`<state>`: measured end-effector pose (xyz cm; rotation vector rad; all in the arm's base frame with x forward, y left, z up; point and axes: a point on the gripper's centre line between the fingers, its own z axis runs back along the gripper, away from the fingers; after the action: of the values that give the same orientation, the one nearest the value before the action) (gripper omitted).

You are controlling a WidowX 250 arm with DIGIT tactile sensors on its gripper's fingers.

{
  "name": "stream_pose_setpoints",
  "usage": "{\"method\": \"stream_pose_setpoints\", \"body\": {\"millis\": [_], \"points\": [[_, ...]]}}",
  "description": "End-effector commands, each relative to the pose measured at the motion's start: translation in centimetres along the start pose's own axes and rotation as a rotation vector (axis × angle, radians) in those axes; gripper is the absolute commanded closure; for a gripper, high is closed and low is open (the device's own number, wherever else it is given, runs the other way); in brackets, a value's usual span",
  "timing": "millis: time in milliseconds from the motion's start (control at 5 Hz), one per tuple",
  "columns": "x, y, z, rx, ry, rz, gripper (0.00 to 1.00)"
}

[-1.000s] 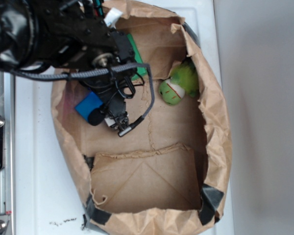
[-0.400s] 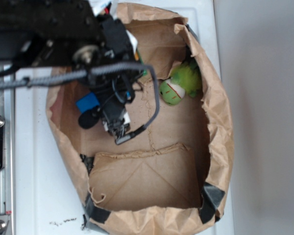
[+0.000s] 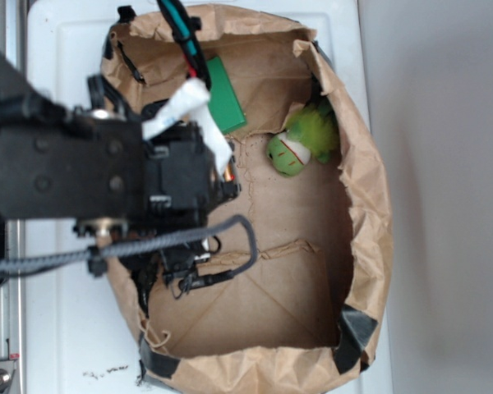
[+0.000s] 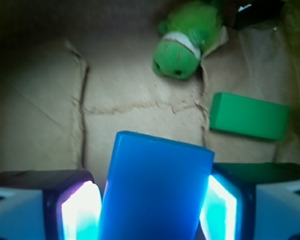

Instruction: Grab the blue block.

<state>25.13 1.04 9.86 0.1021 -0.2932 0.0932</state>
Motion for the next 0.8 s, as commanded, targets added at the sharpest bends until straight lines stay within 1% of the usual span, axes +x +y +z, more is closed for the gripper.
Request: {"method": "stream_pose_setpoints", "body": {"millis": [0, 200, 400, 600], "points": [[4.1, -0.2, 2.2, -0.026, -0.012, -0.011, 1.00], [6.3, 0.9, 1.9, -0.035, 0.025, 0.039, 1.00], [7.8, 2.6, 1.2, -0.061, 0.032, 0.062, 1.00], [7.2, 2.8, 1.5, -0.070, 0.001, 0.040, 1.00]]}}
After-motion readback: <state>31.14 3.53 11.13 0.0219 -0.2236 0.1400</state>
